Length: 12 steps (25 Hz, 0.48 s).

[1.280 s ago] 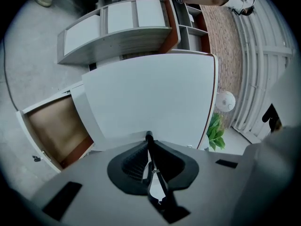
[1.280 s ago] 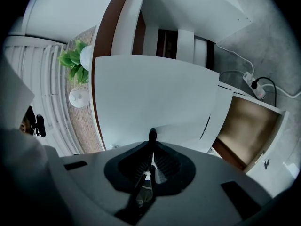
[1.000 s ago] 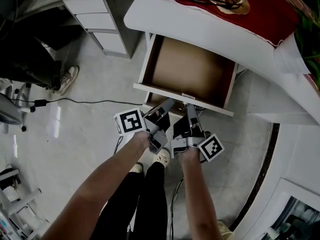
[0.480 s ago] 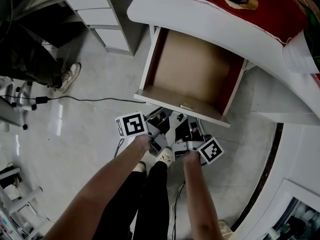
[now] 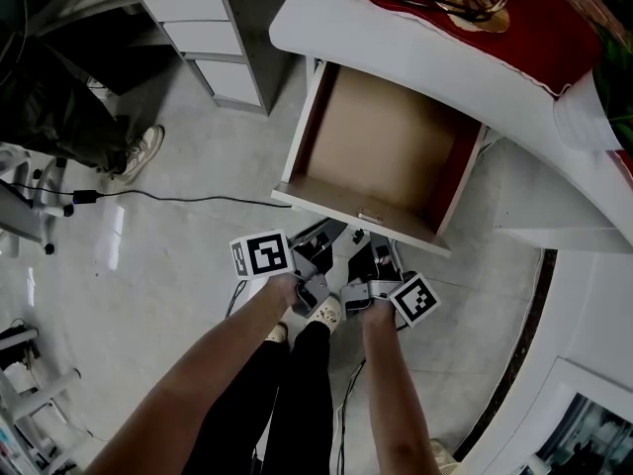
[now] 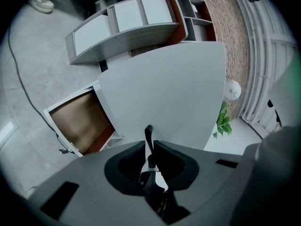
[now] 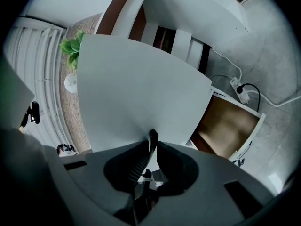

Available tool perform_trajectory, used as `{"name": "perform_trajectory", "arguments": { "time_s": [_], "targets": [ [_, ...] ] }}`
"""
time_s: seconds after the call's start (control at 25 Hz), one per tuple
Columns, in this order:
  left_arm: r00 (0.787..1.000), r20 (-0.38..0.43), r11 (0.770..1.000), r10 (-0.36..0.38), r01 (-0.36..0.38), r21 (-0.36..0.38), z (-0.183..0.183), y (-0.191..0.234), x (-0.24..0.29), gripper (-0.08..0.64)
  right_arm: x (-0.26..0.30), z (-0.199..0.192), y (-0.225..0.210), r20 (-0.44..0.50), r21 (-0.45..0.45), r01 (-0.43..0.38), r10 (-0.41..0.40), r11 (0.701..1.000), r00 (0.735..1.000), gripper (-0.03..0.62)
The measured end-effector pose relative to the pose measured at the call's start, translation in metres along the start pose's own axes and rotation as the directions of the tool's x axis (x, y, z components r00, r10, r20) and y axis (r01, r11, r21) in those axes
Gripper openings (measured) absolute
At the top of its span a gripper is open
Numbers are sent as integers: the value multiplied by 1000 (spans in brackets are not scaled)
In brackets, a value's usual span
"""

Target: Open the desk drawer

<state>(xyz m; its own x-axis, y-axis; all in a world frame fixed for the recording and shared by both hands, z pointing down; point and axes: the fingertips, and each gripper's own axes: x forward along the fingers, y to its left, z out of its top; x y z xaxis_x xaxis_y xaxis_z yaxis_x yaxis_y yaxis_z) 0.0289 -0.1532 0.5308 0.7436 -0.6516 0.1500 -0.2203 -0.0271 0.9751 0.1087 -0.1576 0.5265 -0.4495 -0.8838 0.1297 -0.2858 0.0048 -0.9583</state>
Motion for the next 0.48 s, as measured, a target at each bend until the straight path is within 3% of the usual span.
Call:
{"name": "perform_trajectory", "arguments": {
  "time_s": [0.48],
  "targets": [
    [999, -40, 999, 33, -33, 7, -24, 0, -33, 43, -33, -12, -2, 46, -5, 81, -80, 997, 996, 48]
  ]
}}
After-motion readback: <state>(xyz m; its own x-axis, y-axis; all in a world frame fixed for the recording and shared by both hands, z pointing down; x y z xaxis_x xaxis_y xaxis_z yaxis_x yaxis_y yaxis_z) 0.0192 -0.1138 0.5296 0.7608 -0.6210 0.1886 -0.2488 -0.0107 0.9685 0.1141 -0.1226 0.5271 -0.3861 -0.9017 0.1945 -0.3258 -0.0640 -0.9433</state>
